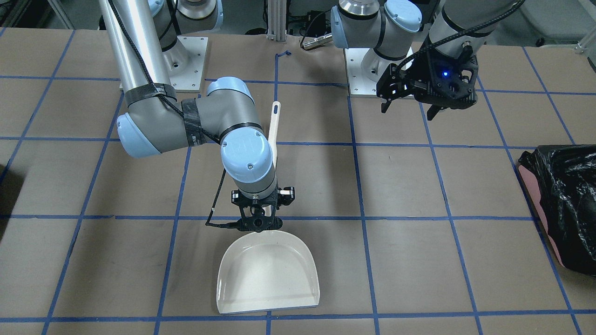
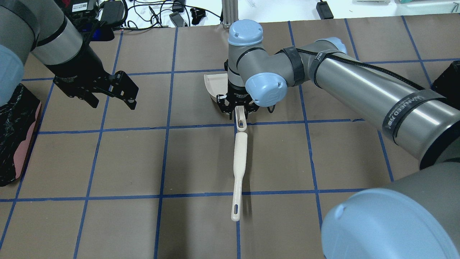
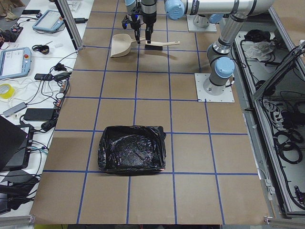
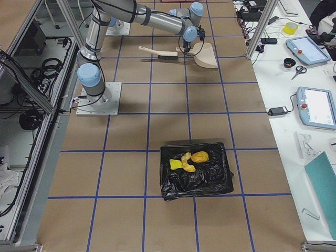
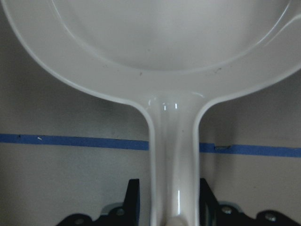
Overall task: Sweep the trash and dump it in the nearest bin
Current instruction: 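Open the right gripper to release the dustpan handle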
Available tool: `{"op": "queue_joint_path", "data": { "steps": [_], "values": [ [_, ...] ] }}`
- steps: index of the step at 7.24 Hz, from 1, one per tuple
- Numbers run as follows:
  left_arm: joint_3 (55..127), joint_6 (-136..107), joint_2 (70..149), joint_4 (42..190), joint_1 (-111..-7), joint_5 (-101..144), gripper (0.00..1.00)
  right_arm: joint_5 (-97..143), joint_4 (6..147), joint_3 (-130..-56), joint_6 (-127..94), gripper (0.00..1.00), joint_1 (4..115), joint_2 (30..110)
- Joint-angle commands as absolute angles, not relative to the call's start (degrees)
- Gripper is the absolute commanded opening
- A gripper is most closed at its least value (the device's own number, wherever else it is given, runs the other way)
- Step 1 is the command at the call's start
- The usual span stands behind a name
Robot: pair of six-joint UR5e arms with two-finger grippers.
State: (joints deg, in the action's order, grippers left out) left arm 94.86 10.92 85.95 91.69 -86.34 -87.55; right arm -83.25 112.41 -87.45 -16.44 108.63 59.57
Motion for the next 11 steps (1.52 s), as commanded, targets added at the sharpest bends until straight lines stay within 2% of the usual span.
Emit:
{"op": "queue_joint_path", "data": {
  "steps": [1,5,7,11],
  "values": [
    [94.8,11.0,85.9,91.8,-86.2,-88.0,1.0,-82.7,112.4,-87.5,-16.5,0.69,108.6,59.8],
    [94.9,10.2,85.9,92.2,-86.4,-88.0,1.0,-83.5,112.3,-87.3,-16.9,0.84,108.6,61.9],
    [95.0,10.2,85.8,92.3,-86.4,-88.1,1.0,-83.8,111.2,-87.3,-16.7,0.98,107.7,66.8],
    [94.7,10.9,85.8,91.5,-86.3,-88.6,1.0,-86.2,99.5,-86.8,-7.2,1.0,98.6,75.2]
  ]
}}
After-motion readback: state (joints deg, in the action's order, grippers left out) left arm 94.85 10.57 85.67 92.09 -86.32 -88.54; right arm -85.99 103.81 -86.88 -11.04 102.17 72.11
